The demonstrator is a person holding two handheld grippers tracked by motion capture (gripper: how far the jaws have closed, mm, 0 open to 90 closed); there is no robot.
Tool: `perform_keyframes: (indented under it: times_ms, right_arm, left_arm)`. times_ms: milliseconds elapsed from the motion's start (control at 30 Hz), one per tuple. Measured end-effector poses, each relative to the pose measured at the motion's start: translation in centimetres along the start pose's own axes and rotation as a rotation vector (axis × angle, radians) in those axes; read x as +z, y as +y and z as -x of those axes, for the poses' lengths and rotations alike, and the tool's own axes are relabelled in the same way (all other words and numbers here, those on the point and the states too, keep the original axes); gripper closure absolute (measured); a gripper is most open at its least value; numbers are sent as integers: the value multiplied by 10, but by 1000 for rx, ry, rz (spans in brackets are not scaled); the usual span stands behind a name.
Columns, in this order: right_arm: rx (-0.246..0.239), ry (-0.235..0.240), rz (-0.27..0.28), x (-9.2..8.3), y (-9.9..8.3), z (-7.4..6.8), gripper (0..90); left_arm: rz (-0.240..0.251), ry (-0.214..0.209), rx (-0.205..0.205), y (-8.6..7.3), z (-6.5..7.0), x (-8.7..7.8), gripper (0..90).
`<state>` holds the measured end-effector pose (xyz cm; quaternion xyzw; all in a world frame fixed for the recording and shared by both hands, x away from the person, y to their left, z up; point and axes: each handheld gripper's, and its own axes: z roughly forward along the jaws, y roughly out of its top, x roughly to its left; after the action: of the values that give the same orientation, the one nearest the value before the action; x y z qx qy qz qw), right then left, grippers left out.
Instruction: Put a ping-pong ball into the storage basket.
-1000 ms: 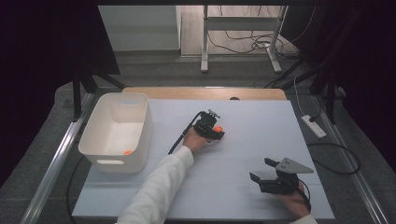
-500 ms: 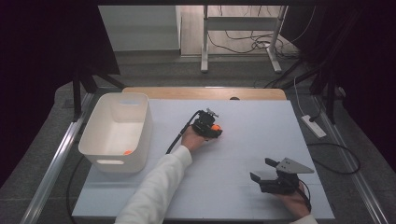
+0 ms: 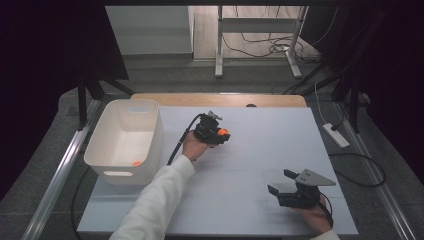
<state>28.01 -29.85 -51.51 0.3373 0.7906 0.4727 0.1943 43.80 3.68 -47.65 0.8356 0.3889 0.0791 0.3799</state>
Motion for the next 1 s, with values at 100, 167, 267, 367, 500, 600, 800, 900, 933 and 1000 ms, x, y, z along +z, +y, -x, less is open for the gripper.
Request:
perform_keyframes:
  times_ms: [100,167,267,367,500,600,800,900,933,1000]
  right_arm:
    - [-1,-1,0,0,0,0,142]
    - [-1,-1,-1,1,0,-1,142]
    - [-2,-4,-4,1,0,-1,143]
    - [-2,-5,-4,1,0,-1,142]
    - [-2,-7,-6,1,0,-1,143]
    - [-1,-9,-5,1,0,-1,143]
    - [-1,-18,-6,1,0,-1,143]
    - [0,-17,-5,1,0,-1,143]
    - [-1,-19,-6,1,0,-1,143]
    - [-1,-20,-6,1,0,-1,143]
  left_arm:
    - [6,0,5,-1,0,-7,509]
    - [18,-3,2,-1,1,-13,509]
    - [36,-10,4,-2,2,-24,508]
    - [48,-13,2,-3,3,-31,509]
    - [67,-15,5,-5,6,-41,508]
    - [83,-19,10,-6,8,-49,508]
    - [105,-26,15,-8,13,-59,508]
    - [113,-27,20,-8,15,-63,508]
    - [115,-25,21,-8,15,-64,508]
    - [121,-25,24,-8,17,-68,508]
